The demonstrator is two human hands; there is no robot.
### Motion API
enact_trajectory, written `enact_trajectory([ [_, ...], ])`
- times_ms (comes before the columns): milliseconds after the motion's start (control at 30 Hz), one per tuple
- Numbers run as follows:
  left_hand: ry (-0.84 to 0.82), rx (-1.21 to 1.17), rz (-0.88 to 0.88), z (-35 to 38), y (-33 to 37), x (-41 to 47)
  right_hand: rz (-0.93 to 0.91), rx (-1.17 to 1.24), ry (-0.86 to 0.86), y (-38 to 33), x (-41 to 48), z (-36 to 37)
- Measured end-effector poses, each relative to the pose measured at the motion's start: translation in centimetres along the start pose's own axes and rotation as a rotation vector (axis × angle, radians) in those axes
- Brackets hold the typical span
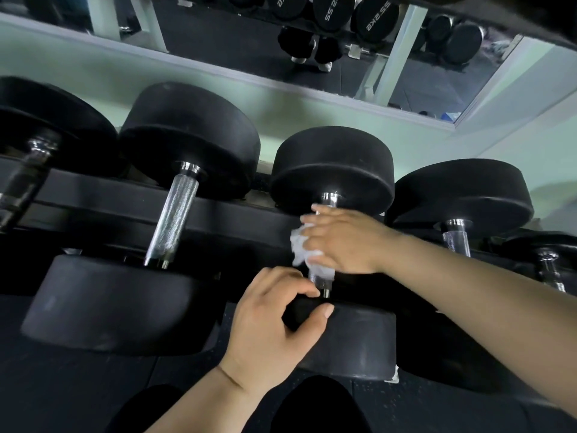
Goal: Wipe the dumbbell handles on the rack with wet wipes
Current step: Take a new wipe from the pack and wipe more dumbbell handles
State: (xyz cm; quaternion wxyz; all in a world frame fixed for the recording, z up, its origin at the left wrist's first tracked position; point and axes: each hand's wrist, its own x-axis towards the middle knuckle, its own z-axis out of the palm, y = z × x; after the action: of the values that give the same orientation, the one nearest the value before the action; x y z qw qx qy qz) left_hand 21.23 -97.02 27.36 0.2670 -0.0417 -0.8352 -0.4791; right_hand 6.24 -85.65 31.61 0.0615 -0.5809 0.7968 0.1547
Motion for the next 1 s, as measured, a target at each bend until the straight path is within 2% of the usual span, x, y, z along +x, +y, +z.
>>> enact_trajectory([
  [100,0.003,-0.002,-0.014,0.0,0.1,-0.1,0.148,-0.080,-0.055,0.4,1.3,-0.9],
  [267,-0.009,0.009,-0.006,-0.1,0.0,-0.1,-0.018,-0.124,-0.359,-3.9,2.6,-0.9],
  [300,-0.007,0.012,-0.003,0.0,0.0,0.0,-0.040,-0.106,-0.317,-3.8,2.5,-0.7],
  [367,-0.001,0.015,0.000,0.0,0.0,-0.1,-0.051,-0.184,-0.099,-2.0,1.8,-0.6],
  [433,0.010,0.007,-0.008,0.1,0.0,-0.1,0.054,-0.177,0.139,0.4,0.6,0.1],
  [500,0.018,-0.003,-0.012,0.1,0.0,-0.1,0.123,-0.133,0.116,0.7,-0.4,0.6],
  [567,0.017,-0.005,-0.008,0.1,0.1,-0.1,0.043,-0.014,0.054,-0.3,-1.2,1.5],
  [667,0.008,-0.001,-0.008,0.0,0.1,0.0,-0.070,-0.010,-0.014,-1.0,-2.4,1.8],
  [767,0.011,-0.004,-0.006,0.0,0.2,-0.1,0.120,-0.029,0.179,0.8,-2.5,2.6],
  [867,0.009,-0.012,-0.004,0.0,0.2,0.0,0.204,-0.020,0.258,0.7,-2.4,3.1],
  [933,0.004,-0.014,-0.005,0.0,0.2,0.0,0.185,0.090,0.355,-0.3,-3.0,3.4],
  [1000,0.006,-0.016,-0.006,0.0,0.2,0.0,0.261,0.366,0.464,-1.3,-4.2,2.9],
])
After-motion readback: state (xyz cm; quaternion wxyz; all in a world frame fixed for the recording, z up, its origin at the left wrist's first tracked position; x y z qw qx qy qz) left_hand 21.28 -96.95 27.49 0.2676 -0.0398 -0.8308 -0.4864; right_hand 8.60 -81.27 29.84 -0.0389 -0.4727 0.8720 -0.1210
